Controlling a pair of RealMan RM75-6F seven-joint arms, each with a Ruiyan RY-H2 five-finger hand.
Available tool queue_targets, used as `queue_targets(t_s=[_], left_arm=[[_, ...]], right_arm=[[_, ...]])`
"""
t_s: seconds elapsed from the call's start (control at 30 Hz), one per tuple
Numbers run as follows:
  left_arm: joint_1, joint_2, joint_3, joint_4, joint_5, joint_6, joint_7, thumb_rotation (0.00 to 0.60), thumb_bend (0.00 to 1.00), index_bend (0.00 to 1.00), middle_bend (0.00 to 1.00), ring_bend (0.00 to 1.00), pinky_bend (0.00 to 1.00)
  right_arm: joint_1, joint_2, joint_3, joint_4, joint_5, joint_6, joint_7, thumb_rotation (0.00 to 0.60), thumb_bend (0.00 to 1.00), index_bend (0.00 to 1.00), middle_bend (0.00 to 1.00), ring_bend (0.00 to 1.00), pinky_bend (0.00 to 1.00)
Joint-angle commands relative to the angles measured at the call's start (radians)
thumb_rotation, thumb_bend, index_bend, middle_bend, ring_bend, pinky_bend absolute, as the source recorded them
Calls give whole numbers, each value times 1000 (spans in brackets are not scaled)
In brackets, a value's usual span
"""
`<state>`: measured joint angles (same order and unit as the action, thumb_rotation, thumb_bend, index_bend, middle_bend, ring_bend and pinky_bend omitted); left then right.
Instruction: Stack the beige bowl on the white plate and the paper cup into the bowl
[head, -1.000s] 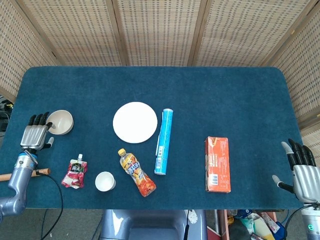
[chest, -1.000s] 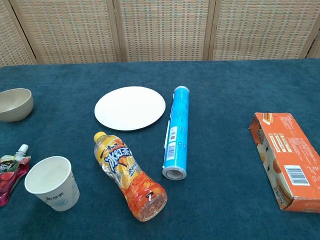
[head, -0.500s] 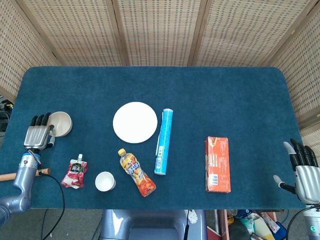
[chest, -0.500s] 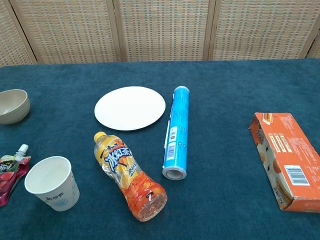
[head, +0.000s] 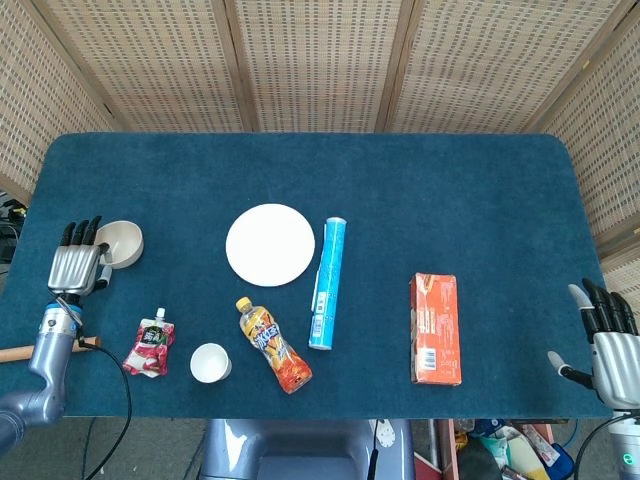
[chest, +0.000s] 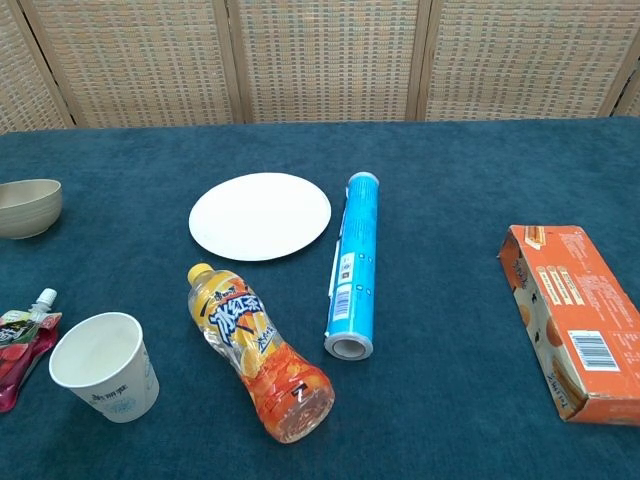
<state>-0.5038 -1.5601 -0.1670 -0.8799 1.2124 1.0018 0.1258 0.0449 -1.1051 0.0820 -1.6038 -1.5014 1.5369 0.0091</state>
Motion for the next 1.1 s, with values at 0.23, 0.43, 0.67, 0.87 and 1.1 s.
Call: queue_targets(t_s=[0.23, 0.43, 0.67, 0.87, 1.1], left_arm=[[-27, 76, -21, -172, 66, 96, 54, 600, 443, 627, 0, 0, 0], [-55, 101, -41, -307, 58, 105, 140, 600, 441, 628, 0, 0, 0], [-108, 87, -62, -456, 61, 119, 274, 600, 442, 628, 0, 0, 0], [-147, 53, -77, -522, 36, 120, 368, 600, 443, 628, 0, 0, 0], [-196, 9, -92, -535, -15, 93, 449, 600, 443, 629, 0, 0, 0]], right_arm=[[-4, 5, 3, 3, 3, 6, 23, 600, 169, 0, 0, 0, 0], [-4, 9, 4, 11, 3, 3, 44, 600, 169, 0, 0, 0, 0], [-9, 15, 6, 24, 8, 5, 82, 600, 169, 0, 0, 0, 0], [-18, 24, 8, 34, 8, 17, 127, 600, 169, 0, 0, 0, 0], [-22, 33, 12, 49, 20, 11, 182, 600, 169, 0, 0, 0, 0]])
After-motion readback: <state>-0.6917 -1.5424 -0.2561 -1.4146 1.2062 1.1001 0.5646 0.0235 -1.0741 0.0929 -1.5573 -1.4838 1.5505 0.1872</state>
